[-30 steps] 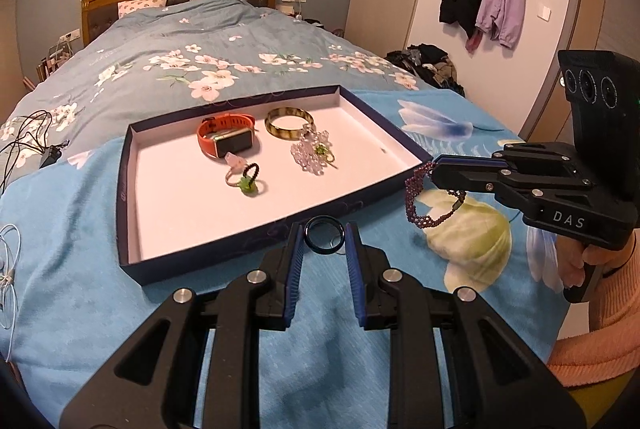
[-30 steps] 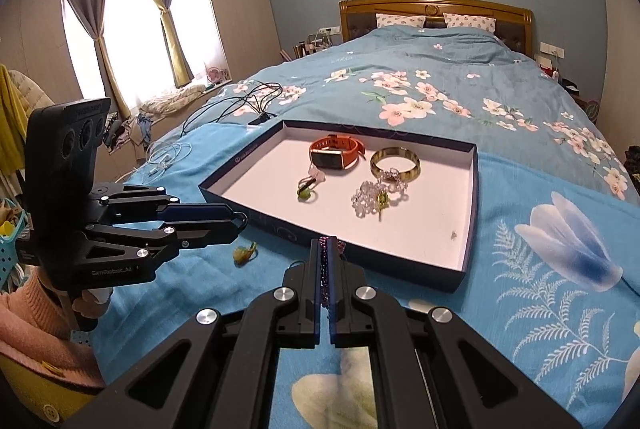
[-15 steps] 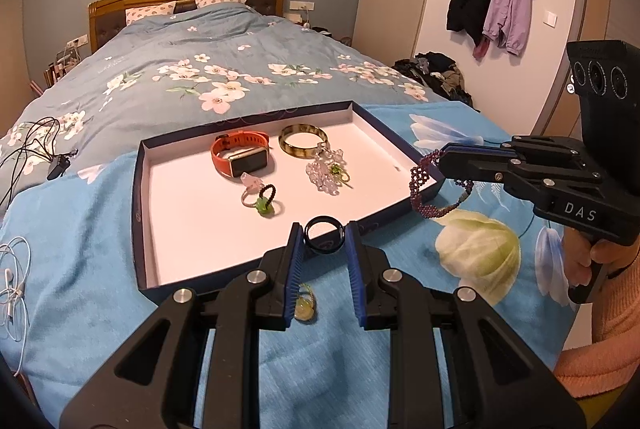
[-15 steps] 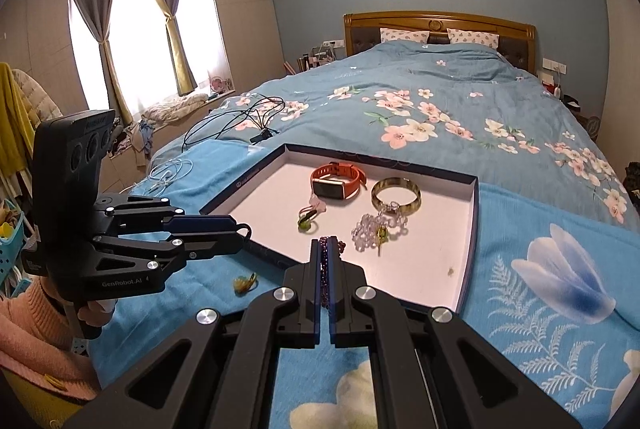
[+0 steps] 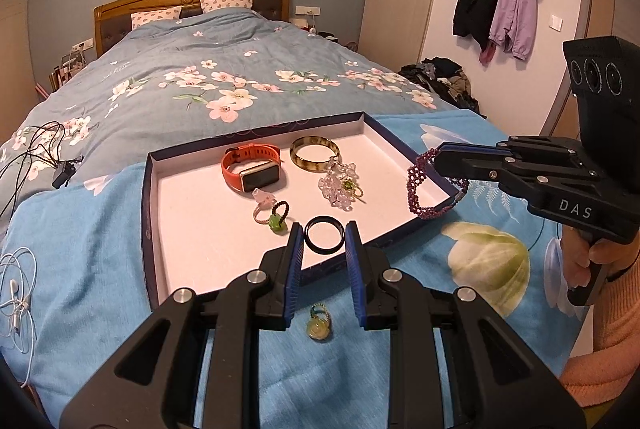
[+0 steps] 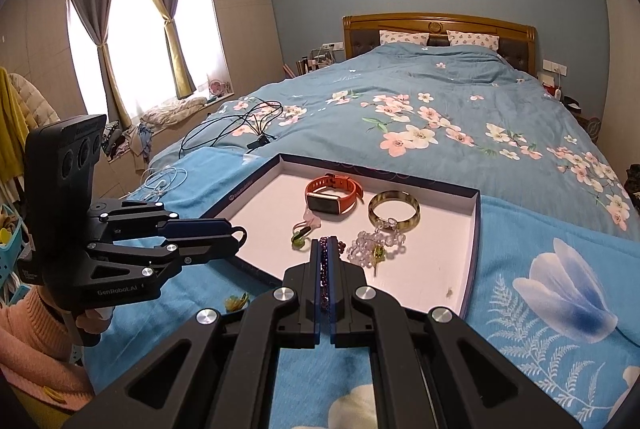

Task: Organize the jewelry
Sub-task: 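Carry the beaded bracelet and black ring into the tray box with both tools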

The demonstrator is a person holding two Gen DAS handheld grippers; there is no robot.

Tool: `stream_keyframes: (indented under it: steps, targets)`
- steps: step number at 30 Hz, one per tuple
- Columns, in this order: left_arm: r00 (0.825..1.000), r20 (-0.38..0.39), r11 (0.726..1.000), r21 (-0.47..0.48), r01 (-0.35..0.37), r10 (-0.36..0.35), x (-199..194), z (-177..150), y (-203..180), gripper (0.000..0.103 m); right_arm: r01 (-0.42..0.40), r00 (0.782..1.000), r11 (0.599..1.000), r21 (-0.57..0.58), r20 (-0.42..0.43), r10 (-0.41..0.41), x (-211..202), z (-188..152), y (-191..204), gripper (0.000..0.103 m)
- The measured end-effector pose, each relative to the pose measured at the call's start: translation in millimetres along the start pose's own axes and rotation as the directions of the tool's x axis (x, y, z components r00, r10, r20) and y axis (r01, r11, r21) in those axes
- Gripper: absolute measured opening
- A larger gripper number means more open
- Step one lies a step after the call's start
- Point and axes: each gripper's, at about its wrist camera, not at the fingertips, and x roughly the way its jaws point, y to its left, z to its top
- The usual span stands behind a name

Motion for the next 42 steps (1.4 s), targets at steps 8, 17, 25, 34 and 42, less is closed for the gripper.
stream_keyframes:
  steps: [8, 17, 25, 34, 42]
  targets:
    - [1.000, -0.007, 1.000, -0.003, -0.005, 0.005, 6, 5, 5, 0.022, -0.013, 1.000, 1.000, 0.000, 0.000, 0.013, 11, 11, -2, 0.001]
    - [1.000, -0.014, 1.000, 0.001, -0.012, 0.012, 15, 7, 6, 0.022, -0.016, 1.000, 1.000, 0.007, -0.023, 0.016, 25, 13, -7, 0.001]
    - [1.000, -0.023, 1.000, -0.004, -0.021, 0.021, 23, 7, 11, 0.022, -0.021, 0.999, 1.000, 0.012, -0.037, 0.022, 36, 17, -10, 0.001]
    - [0.999, -0.036, 1.000, -0.006, -0.027, 0.027, 30, 7, 13, 0.022, -0.025, 0.998, 0.999, 0.034, -0.049, 0.027, 48, 19, -14, 0.001]
    - [0.998, -0.049, 0.999, -0.016, -0.030, 0.029, 36, 8, 16, 0.022, -0.032, 0.997, 0.999, 0.038, -0.066, 0.034, 57, 20, -16, 0.001]
